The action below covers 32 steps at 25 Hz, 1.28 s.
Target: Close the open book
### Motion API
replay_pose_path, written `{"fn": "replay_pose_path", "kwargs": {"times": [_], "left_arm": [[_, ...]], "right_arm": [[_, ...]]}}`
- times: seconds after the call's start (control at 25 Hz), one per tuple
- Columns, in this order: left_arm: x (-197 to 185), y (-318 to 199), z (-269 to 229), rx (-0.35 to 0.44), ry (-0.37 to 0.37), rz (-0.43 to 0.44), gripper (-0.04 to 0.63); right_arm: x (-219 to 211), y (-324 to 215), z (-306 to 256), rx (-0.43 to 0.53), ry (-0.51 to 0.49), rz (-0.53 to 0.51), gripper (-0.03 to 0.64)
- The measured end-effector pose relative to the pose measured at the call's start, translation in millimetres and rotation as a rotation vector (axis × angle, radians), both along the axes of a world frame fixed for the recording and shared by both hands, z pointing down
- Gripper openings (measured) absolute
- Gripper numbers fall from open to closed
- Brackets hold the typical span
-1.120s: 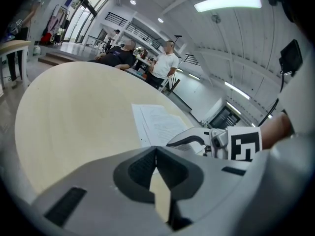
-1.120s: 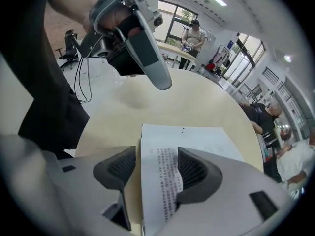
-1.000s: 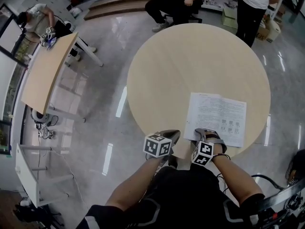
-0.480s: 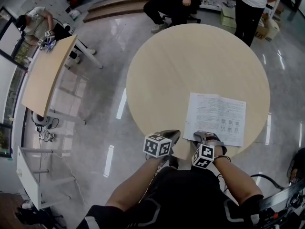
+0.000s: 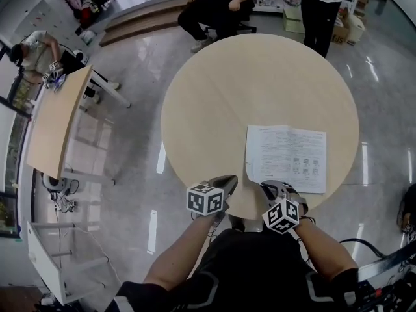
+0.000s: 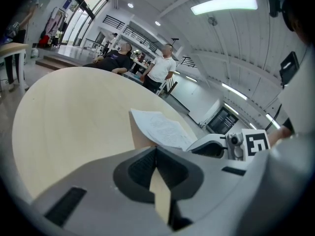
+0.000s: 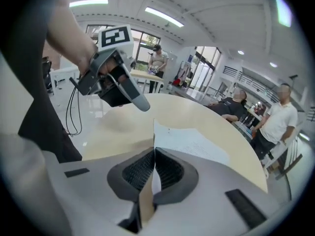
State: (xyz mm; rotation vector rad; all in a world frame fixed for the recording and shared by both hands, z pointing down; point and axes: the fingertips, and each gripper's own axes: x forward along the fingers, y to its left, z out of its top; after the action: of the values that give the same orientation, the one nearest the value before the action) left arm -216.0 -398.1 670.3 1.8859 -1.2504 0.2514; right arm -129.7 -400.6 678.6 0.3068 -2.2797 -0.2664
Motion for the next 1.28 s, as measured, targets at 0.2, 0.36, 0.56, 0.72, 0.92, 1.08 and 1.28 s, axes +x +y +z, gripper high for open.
{"fn": "replay_pose_path", "kwargs": {"times": [0.2,0.36,0.56,0.72,0.92,1.08,1.28], "left_arm": [[9.4,-13.7,-3.5,0.011,0.012,0.048,-0.006],[28.8,-26.0,-9.8,0.021,0.027,0.104,-0.006],[57.3,-38.7,-14.1,0.03,0.032,0.178,-0.006],[84.1,-52.3,-18.3,0.033,0.033,0.234,-0.006],[110.0,-58.0,-19.6,0.029,0.042,0.303,-0.007],[125.4,-63.1,-19.7,0.009,0.062,0.315,-0.006],[138.9,-67.4,-16.0,0.003,0.035,0.363,-0.006]], "right_arm": [[13.9,-3.1,-23.7,-0.026,-0.107,0.113,0.006],[30.7,-8.3,-41.0,-0.058,-0.203,0.215,0.006],[65.2,-13.6,-53.7,-0.125,-0.328,0.356,0.006],[99.5,-23.5,-64.6,-0.191,-0.437,0.507,0.006],[127.0,-29.0,-63.0,-0.276,-0.534,0.646,0.006],[150.0,-31.4,-57.5,-0.356,-0.623,0.756,0.006],[183.8,-34.4,-39.8,-0.423,-0.682,0.904,0.006]]}}
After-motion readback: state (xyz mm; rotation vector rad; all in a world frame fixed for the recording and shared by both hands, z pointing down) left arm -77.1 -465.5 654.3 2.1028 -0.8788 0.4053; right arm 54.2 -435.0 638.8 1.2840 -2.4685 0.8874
